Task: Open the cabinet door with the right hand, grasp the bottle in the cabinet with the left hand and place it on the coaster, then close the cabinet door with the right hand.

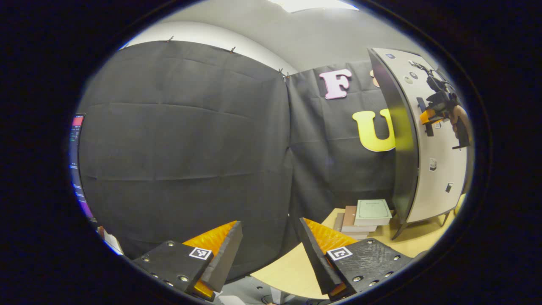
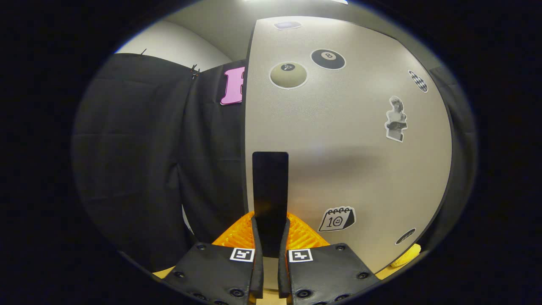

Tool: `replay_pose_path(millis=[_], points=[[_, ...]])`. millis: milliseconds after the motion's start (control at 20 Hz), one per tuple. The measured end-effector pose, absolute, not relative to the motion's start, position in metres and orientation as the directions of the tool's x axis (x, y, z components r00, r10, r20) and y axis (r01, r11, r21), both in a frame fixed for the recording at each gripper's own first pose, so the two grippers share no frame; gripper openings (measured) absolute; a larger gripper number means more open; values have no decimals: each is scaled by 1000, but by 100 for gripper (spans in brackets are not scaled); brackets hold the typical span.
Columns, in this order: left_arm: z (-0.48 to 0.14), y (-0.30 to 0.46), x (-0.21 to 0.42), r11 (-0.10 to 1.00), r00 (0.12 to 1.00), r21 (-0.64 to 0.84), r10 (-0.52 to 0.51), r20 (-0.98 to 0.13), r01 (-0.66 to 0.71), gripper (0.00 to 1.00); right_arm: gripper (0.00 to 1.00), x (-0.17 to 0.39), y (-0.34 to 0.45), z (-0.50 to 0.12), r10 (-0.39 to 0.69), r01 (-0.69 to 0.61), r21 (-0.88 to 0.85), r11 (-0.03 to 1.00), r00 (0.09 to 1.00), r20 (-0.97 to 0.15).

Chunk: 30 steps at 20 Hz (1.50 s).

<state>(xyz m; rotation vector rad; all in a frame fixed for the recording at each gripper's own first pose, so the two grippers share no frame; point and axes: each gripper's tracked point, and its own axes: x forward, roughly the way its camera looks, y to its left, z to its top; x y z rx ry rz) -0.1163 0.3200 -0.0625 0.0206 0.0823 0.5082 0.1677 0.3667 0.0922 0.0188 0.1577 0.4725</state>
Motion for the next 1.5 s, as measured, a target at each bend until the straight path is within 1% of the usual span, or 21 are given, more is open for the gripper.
replay_pose_path(millis=[200,400,650,850,1000,1100,1150,1500], points=[[-57,309,-120,911,910,46,412,-53,-410,81,15,129,347,96,516,-512,69,856,845,-142],[-38,302,-127,940,940,60,339,-29,-337,81,15,127,345,94,566,-563,70,824,809,-157],[-13,288,-143,956,957,57,290,-19,-289,81,15,122,339,94,640,-637,78,767,752,-159],[-11,277,-132,966,970,91,242,5,-241,81,15,118,335,94,687,-682,91,725,709,-162],[-2,269,-135,974,979,100,199,29,-201,81,15,117,332,95,721,-717,91,691,676,-150],[-3,263,-135,980,985,97,172,27,-174,81,15,115,328,95,746,-740,102,664,650,-145],[-3,260,-133,982,987,97,160,22,-161,85,15,116,328,95,758,-751,108,652,636,-145],[2,226,-124,994,998,88,62,27,-64,82,15,115,317,94,818,-811,113,574,558,-141]])
